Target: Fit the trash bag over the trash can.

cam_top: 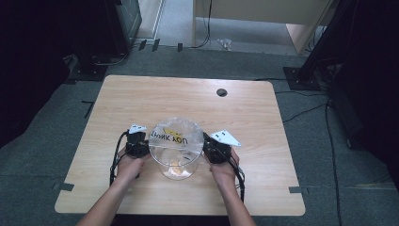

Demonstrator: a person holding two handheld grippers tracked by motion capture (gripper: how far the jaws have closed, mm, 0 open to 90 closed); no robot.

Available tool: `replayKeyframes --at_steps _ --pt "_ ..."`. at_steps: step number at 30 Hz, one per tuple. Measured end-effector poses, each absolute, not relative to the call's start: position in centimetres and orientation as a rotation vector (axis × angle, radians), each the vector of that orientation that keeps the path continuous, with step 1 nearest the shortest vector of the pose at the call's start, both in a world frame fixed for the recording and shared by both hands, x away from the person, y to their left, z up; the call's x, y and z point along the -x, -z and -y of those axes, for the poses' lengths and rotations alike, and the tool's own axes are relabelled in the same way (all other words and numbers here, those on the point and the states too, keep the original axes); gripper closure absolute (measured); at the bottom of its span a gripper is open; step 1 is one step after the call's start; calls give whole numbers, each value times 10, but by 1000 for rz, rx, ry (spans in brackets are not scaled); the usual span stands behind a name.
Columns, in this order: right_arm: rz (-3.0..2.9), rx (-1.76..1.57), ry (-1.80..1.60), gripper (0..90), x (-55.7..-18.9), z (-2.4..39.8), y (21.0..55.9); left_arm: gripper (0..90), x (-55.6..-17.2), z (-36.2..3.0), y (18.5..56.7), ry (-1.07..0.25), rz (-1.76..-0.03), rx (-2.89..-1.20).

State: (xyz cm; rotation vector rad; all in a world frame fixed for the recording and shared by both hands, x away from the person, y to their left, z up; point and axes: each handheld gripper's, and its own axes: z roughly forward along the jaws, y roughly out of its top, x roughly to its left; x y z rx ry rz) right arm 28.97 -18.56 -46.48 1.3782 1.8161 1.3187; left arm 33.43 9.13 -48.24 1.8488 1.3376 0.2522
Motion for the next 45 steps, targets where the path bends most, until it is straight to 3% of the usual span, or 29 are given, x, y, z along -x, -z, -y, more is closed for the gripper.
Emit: replayKeyframes --at_steps 7,14,22,24,27,31,45 --pt "-1789 -1309 -1268 869 -292 187 476 862 -323 -93 475 -237 -1304 -1785" --pt "-1772 -1283 -1204 856 -295 184 492 874 -311 -92 467 -313 -1283 -1797" --pt "-1763 -1375 -1320 782 -292 192 476 856 -315 -93 486 -253 -1311 -1849" --pt "-1767 -1395 -1328 754 -292 194 470 774 -316 -97 486 -256 -1323 -1829" --pt "-1756 -1434 -1357 695 -292 201 462 569 -315 -108 482 -245 -1325 -1773" --pt "-1762 -1459 -1407 628 -290 211 452 454 -312 -122 474 -255 -1318 -1724" --pt "-1775 -1497 -1515 489 -277 224 429 267 -295 -140 451 -290 -1229 -1717"
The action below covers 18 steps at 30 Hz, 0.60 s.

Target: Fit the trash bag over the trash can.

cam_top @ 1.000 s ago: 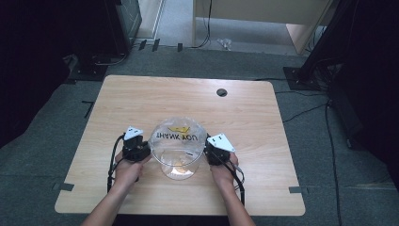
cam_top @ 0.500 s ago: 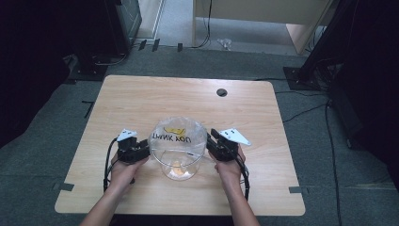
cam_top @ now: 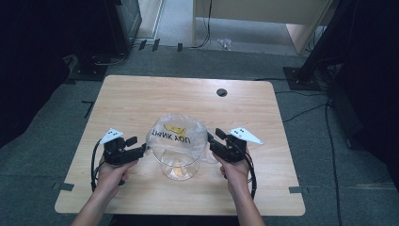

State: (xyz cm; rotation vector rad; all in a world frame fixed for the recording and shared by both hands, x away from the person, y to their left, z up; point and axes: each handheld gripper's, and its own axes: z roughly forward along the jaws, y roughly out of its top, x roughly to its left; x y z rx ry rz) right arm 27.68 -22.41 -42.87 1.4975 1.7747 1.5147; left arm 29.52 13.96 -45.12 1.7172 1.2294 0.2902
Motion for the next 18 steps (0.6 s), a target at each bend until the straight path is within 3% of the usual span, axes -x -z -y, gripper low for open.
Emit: replayKeyframes --at_steps 2,5,8,10,12,15,16,18 --pt "-1758 -1499 -1502 444 -276 226 427 270 -294 -137 451 -389 -1271 -1775" --pt "-1742 -1508 -1470 365 -276 226 425 268 -294 -138 448 -356 -1277 -1744" --pt "-1705 -1508 -1456 438 -273 227 423 245 -294 -140 443 -361 -1289 -1705" --pt "-1696 -1502 -1444 443 -272 227 421 175 -294 -141 440 -394 -1313 -1701" --pt "-1690 -1485 -1425 446 -270 227 420 173 -296 -141 439 -414 -1360 -1708" --pt "-1682 -1468 -1395 618 -266 227 419 174 -295 -142 440 -389 -1339 -1705" --pt "-1682 -1461 -1403 721 -265 227 420 174 -293 -143 439 -379 -1327 -1691" --pt "-1682 -1443 -1433 743 -264 228 421 229 -289 -145 437 -377 -1303 -1659"
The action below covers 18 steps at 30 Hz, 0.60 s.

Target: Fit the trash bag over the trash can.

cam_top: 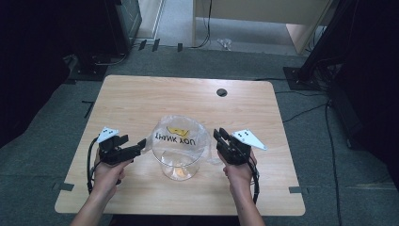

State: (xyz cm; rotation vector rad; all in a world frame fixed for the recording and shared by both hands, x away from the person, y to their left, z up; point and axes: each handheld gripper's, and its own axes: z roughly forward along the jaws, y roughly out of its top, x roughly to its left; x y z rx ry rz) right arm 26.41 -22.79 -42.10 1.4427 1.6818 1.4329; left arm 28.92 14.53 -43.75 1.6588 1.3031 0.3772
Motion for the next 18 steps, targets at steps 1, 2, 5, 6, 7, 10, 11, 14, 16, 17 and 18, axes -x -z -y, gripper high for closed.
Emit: replayKeyframes --at_steps 1,2,5,6,7,10,11,14,16,17,18 --pt "-1680 -1441 -1439 732 -264 228 422 273 -287 -146 436 -374 -1283 -1643" --pt "-1672 -1443 -1445 695 -264 227 422 320 -285 -147 435 -374 -1267 -1628" --pt "-1648 -1461 -1471 593 -264 227 423 379 -281 -148 432 -354 -1239 -1631" --pt "-1650 -1464 -1477 607 -263 227 423 378 -280 -147 432 -343 -1236 -1642" --pt "-1647 -1467 -1470 625 -262 226 424 370 -278 -146 434 -332 -1229 -1658" --pt "-1660 -1473 -1458 599 -259 223 426 344 -272 -144 439 -343 -1204 -1670" --pt "-1667 -1469 -1458 583 -259 223 427 338 -271 -145 439 -333 -1192 -1661" --pt "-1677 -1464 -1474 577 -255 222 429 327 -266 -147 436 -334 -1156 -1660" --pt "-1686 -1466 -1469 594 -254 222 431 319 -263 -149 435 -348 -1136 -1662" --pt "-1689 -1468 -1464 602 -253 221 431 314 -261 -152 435 -357 -1126 -1660" --pt "-1692 -1466 -1456 608 -252 221 432 314 -260 -155 434 -361 -1123 -1656"
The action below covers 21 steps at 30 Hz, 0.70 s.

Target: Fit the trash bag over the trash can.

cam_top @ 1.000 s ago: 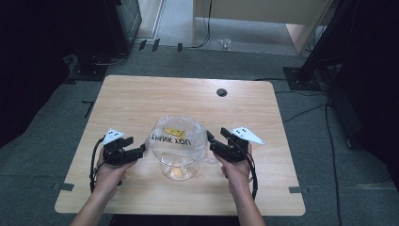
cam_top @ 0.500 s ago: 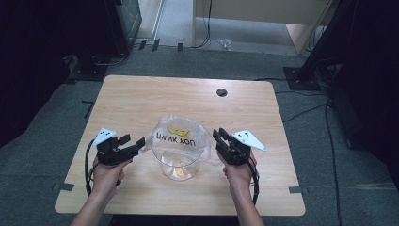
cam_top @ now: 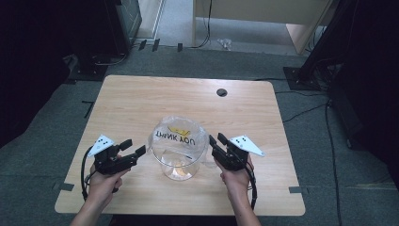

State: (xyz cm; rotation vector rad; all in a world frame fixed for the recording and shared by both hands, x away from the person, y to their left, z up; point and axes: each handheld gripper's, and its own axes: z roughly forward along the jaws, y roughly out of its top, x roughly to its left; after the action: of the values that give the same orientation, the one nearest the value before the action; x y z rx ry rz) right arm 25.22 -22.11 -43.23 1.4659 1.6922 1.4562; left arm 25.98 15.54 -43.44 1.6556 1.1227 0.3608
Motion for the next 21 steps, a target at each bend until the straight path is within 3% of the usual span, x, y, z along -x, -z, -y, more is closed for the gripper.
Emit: replayKeyframes --at_steps 5,13,16,21 --pt "-1683 -1453 -1477 608 -248 223 433 311 -254 -165 435 -335 -1066 -1621" --pt "-1719 -1451 -1474 596 -243 219 432 296 -252 -137 435 -379 -928 -1734" --pt "-1728 -1447 -1485 582 -241 219 431 395 -253 -129 437 -445 -922 -1783" --pt "-1738 -1422 -1500 561 -238 220 429 696 -256 -125 442 -473 -923 -1792"
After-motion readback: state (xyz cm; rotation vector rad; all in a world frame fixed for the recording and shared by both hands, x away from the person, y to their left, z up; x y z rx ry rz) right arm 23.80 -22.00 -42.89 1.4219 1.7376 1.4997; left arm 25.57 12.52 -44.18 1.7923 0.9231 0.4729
